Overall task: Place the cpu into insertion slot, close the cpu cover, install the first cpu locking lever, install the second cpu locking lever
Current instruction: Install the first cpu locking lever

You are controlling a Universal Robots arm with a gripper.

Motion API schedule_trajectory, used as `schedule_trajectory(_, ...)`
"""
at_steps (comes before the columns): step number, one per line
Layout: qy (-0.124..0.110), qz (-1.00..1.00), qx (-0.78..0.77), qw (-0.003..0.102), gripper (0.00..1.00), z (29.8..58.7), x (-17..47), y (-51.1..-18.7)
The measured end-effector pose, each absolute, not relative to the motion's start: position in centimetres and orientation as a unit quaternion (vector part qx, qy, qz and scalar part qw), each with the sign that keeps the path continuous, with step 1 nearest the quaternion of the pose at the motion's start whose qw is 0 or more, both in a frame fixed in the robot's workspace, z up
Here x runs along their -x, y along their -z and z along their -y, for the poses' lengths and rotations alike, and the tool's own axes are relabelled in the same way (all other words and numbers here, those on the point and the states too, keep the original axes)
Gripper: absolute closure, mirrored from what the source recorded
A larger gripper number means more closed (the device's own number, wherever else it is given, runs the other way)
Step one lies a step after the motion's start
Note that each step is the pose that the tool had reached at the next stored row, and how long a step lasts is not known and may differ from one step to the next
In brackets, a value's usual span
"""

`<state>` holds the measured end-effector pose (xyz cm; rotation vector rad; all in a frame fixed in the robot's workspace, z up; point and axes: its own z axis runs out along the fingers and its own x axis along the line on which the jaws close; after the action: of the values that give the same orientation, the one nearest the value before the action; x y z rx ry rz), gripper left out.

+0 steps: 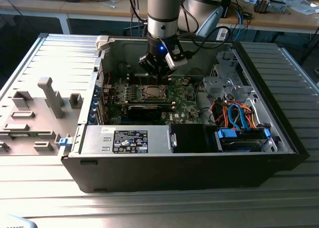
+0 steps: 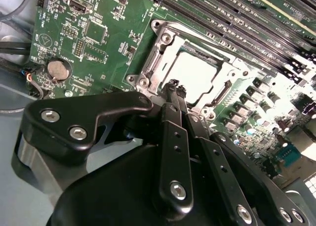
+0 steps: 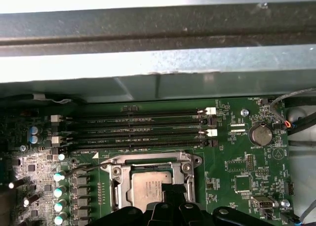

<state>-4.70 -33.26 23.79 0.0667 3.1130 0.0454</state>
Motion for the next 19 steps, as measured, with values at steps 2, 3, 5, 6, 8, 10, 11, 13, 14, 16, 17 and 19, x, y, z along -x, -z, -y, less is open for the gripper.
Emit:
schedule_trajectory(2, -0.015, -1.0, -0.019, 0.014, 0.89, 33.3, 4.7, -23.8)
schedule_trajectory(3, -0.015, -1.0, -0.017, 0.013, 0.89, 33.3, 4.7, -23.8)
schedule_trajectory(5, -0.014, -1.0, -0.013, 0.003, 0.89, 33.3, 4.7, -23.8)
schedule_trajectory(6, -0.014, -1.0, -0.012, 0.0, 0.89, 33.3, 4.7, -23.8)
schedule_trajectory(8, -0.014, -1.0, -0.01, -0.001, 0.89, 33.3, 4.7, -23.9)
schedule_trajectory(10, -0.014, -1.0, -0.009, -0.001, 0.89, 33.3, 4.7, -24.0)
schedule_trajectory(11, -0.015, -1.0, -0.008, -0.001, 0.89, 33.3, 4.7, -24.2)
schedule_trajectory(13, -0.015, -1.0, -0.007, 0.0, 0.89, 33.3, 4.8, -25.1)
schedule_trajectory(14, -0.015, -1.0, -0.007, 0.0, 0.89, 33.3, 4.9, -25.2)
schedule_trajectory(16, -0.015, -1.0, -0.006, 0.0, 0.89, 33.3, 5.3, -25.3)
schedule_trajectory(17, -0.016, -1.0, -0.006, 0.0, 0.89, 33.3, 5.5, -25.3)
schedule_trajectory(19, -0.017, -1.0, -0.006, 0.0, 0.89, 33.3, 6.1, -25.3)
